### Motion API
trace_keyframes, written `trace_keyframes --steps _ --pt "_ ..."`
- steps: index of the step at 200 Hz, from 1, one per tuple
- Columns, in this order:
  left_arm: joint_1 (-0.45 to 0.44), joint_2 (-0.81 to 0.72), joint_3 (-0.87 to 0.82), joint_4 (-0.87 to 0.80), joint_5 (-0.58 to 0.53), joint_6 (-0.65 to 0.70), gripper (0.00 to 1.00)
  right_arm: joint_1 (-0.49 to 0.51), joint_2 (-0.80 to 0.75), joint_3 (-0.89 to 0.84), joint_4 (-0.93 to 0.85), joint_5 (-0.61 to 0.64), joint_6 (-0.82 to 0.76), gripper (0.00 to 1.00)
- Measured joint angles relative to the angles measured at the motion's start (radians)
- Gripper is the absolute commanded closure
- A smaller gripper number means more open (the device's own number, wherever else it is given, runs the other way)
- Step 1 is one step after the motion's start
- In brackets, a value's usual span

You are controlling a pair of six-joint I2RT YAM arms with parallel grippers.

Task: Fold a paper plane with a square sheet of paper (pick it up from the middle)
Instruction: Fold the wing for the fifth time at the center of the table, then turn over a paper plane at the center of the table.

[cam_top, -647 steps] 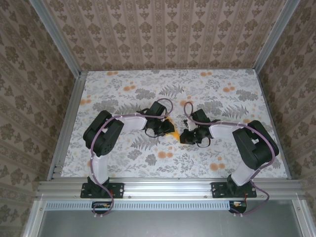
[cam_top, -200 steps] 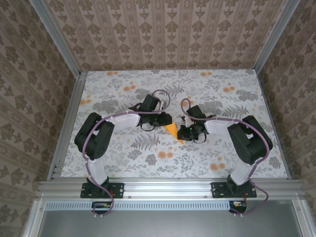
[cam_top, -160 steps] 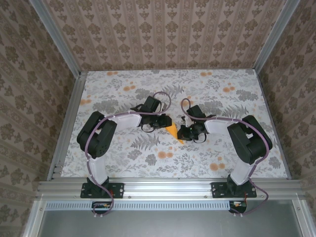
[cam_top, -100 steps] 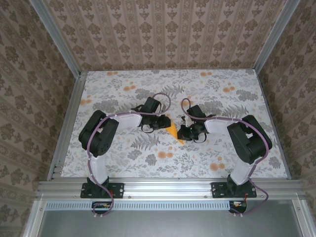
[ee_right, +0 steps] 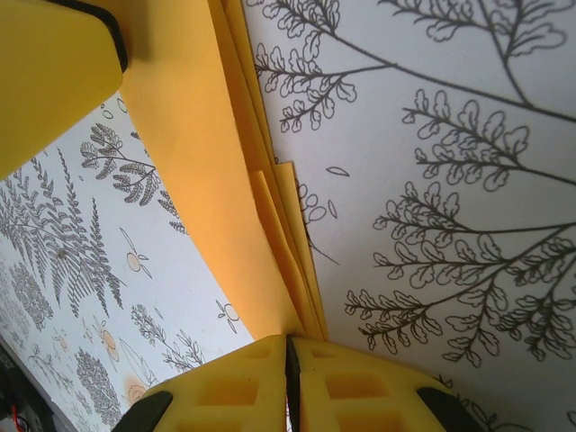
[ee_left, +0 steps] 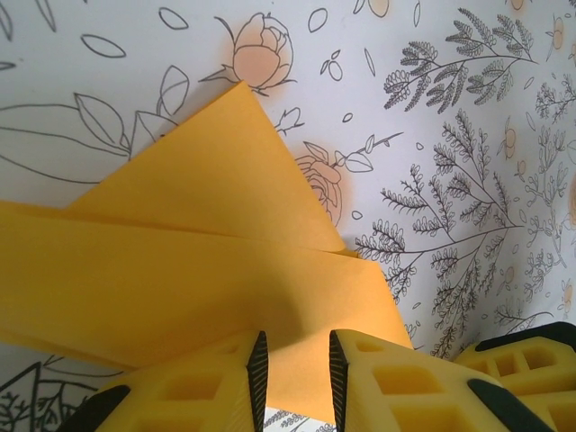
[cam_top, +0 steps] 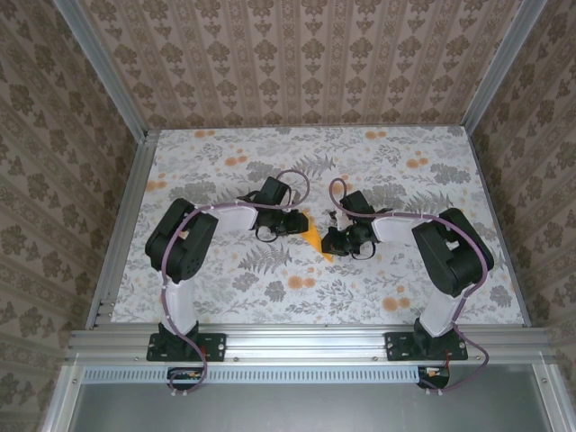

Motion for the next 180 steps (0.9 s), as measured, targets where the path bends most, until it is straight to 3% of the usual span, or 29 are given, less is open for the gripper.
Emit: trace_keyframes --steps 180 --pt "0.121 0.02 0.04 -0.069 0.015 0.013 0.73 0.005 0.0 0.011 -0.025 0.022 -0.001 0.89"
